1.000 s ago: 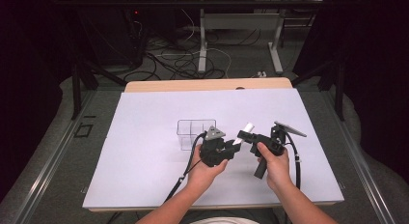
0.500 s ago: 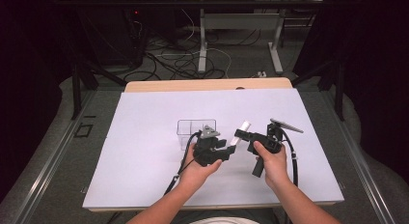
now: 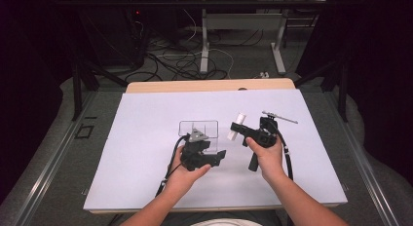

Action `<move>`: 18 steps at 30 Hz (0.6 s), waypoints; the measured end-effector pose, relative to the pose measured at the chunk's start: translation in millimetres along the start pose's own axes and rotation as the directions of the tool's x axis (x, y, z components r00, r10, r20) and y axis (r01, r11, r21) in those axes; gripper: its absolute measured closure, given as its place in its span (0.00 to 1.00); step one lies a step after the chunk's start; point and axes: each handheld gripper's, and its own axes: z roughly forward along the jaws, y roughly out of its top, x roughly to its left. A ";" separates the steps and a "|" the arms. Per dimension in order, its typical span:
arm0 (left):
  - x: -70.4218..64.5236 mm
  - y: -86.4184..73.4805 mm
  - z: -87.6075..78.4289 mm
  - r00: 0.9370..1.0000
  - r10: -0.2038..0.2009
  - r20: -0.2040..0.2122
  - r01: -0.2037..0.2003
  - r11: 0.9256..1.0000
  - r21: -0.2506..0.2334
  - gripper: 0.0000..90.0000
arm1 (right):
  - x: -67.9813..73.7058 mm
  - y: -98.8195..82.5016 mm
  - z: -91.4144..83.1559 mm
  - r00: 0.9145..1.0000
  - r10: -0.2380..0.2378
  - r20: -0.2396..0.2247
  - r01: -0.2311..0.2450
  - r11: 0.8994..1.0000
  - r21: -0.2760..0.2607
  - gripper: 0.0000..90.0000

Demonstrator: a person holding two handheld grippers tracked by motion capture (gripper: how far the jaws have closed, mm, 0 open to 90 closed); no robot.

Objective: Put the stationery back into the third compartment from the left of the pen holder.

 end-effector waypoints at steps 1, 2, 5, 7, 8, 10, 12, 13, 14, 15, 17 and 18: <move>2.2 -0.9 -2.8 1.000 0.003 -0.012 -0.003 1.000 -0.002 0.30 | 2.8 1.0 1.2 1.000 -0.024 0.001 0.024 1.000 -0.011 0.77; 4.5 -1.8 -5.8 1.000 0.003 -0.026 -0.003 1.000 -0.003 0.29 | 5.9 2.0 2.1 0.999 -0.048 0.008 0.048 0.999 -0.014 0.77; 12.2 -5.3 -15.8 0.998 0.006 -0.056 -0.007 1.000 -0.021 0.24 | 15.1 4.7 5.5 0.994 -0.110 0.023 0.111 0.993 -0.028 0.77; 17.8 -7.8 -22.8 0.997 0.004 -0.071 -0.006 1.000 -0.024 0.22 | 21.6 5.6 7.9 0.988 -0.149 0.035 0.150 0.988 -0.041 0.77; 20.7 -9.0 -26.5 0.997 0.001 -0.080 -0.003 1.000 -0.025 0.21 | 25.0 6.1 9.1 0.984 -0.174 0.045 0.176 0.983 -0.044 0.77; 26.5 -11.7 -33.0 0.995 -0.010 -0.097 0.006 0.999 -0.038 0.18 | 31.1 5.8 12.4 0.973 -0.224 0.059 0.227 0.972 -0.055 0.77; 33.8 -14.3 -39.3 0.993 -0.013 -0.119 0.008 0.999 -0.034 0.17 | 35.8 6.0 15.9 0.962 -0.263 0.068 0.267 0.962 -0.057 0.77; 37.1 -16.0 -41.8 0.991 -0.023 -0.131 0.018 0.999 -0.038 0.16 | 38.2 5.9 18.0 0.960 -0.271 0.071 0.275 0.960 -0.060 0.77; 40.5 -17.5 -44.8 0.989 -0.023 -0.144 0.018 0.999 -0.036 0.13 | 39.6 6.2 19.9 0.956 -0.283 0.075 0.288 0.956 -0.058 0.77; 43.8 -19.1 -47.7 0.988 -0.023 -0.155 0.018 0.999 -0.034 0.12 | 41.3 6.1 22.0 0.954 -0.290 0.078 0.295 0.954 -0.063 0.77; 50.7 -22.2 -53.2 0.983 -0.025 -0.181 0.019 0.999 -0.037 0.10 | 43.6 6.2 25.8 0.946 -0.313 0.086 0.319 0.946 -0.065 0.77; 54.0 -23.7 -55.9 0.982 -0.031 -0.188 0.024 0.999 -0.040 0.09 | 45.4 5.8 27.9 0.944 -0.319 0.090 0.325 0.943 -0.069 0.77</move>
